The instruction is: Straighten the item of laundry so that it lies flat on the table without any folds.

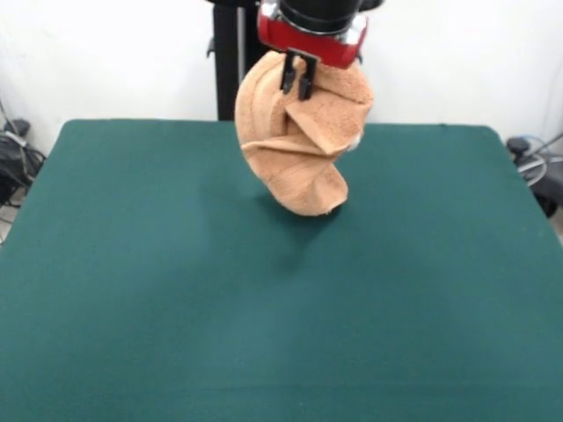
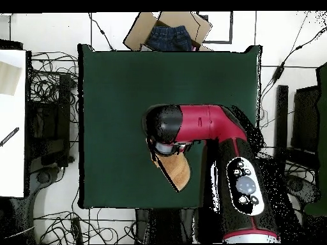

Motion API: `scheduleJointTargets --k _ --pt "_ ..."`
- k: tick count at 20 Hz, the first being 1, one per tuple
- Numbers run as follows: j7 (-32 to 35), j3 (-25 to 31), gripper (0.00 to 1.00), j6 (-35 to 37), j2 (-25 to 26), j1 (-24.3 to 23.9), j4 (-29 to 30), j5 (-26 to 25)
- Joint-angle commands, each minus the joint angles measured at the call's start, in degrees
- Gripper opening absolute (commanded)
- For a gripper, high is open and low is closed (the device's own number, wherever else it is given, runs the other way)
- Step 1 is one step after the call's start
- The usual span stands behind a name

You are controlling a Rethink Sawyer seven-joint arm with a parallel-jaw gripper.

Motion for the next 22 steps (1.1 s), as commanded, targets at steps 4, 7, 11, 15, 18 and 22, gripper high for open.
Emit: scheduleJointTargets --k 4,7,11,15,18,22 --pt "13.45 -1.28 0.0 -8.0 -3.55 7.83 9.56 6.98" --pt "12.07 -1.57 0.0 -6.93 -4.33 7.85 10.05 9.37" --pt "12.56 -2.74 0.0 -6.81 -5.5 9.29 10.69 11.4" --pt "11.42 -3.54 0.0 -5.4 -6.81 9.54 11.4 12.47" --pt "10.31 -3.76 0.0 -4.78 -7.02 9.43 11.39 12.66" --pt "10.68 -3.49 0.0 -9.44 -6.26 8.72 13.3 14.26"
